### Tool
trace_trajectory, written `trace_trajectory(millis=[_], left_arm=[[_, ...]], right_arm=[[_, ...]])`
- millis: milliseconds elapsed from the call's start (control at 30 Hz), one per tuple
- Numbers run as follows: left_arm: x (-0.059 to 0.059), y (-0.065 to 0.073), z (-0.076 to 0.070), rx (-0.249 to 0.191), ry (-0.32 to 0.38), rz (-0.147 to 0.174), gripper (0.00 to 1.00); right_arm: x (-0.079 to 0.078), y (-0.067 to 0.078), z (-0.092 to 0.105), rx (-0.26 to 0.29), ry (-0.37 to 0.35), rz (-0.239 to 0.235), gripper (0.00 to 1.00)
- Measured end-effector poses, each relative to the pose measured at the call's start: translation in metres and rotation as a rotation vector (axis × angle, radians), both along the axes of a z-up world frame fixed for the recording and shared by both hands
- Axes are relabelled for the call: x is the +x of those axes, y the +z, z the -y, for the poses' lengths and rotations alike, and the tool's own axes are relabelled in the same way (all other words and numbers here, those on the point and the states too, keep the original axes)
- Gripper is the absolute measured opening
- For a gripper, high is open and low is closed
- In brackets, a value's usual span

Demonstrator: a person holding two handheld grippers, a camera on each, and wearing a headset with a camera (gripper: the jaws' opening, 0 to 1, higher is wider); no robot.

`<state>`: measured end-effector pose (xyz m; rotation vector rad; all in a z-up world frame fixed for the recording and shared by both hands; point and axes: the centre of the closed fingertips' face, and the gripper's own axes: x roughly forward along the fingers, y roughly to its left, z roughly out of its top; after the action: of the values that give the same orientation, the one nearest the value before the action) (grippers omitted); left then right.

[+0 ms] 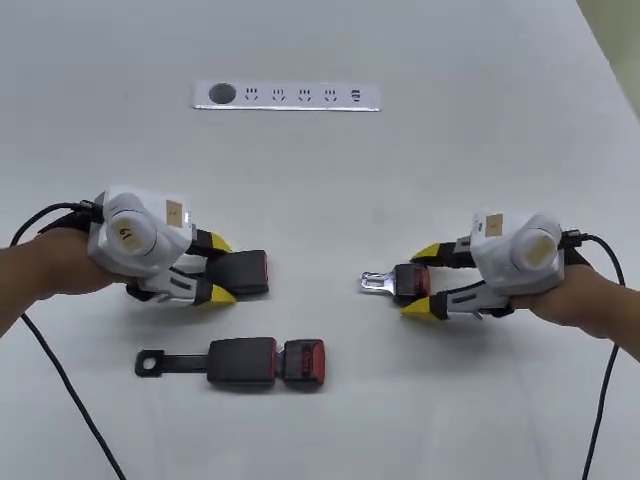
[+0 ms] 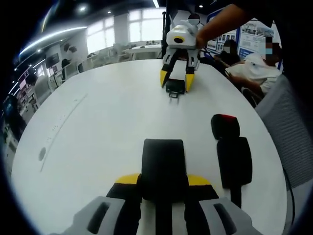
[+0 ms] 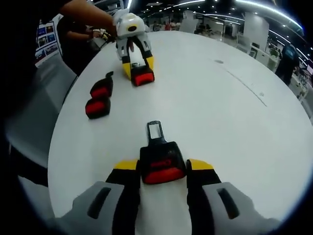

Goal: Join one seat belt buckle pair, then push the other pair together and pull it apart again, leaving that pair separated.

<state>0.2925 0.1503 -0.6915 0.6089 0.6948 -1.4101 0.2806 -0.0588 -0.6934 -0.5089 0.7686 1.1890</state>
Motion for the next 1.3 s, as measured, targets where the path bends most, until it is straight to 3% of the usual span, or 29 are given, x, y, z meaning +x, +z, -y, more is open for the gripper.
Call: trace_trajectory(millis=[467, 1300], left_arm=[[0.002, 0.0, 0.0, 0.061, -0.065, -0.012, 0.34], [0.001, 0.004, 0.002, 0.103, -0.082, -0.025, 0.34]], right_arm=[[0.0, 0.001, -0.004, 0.036, -0.002, -0.02, 0.34], [0.019, -0.004, -0.086, 0.105, 0.054, 0.004, 0.34]])
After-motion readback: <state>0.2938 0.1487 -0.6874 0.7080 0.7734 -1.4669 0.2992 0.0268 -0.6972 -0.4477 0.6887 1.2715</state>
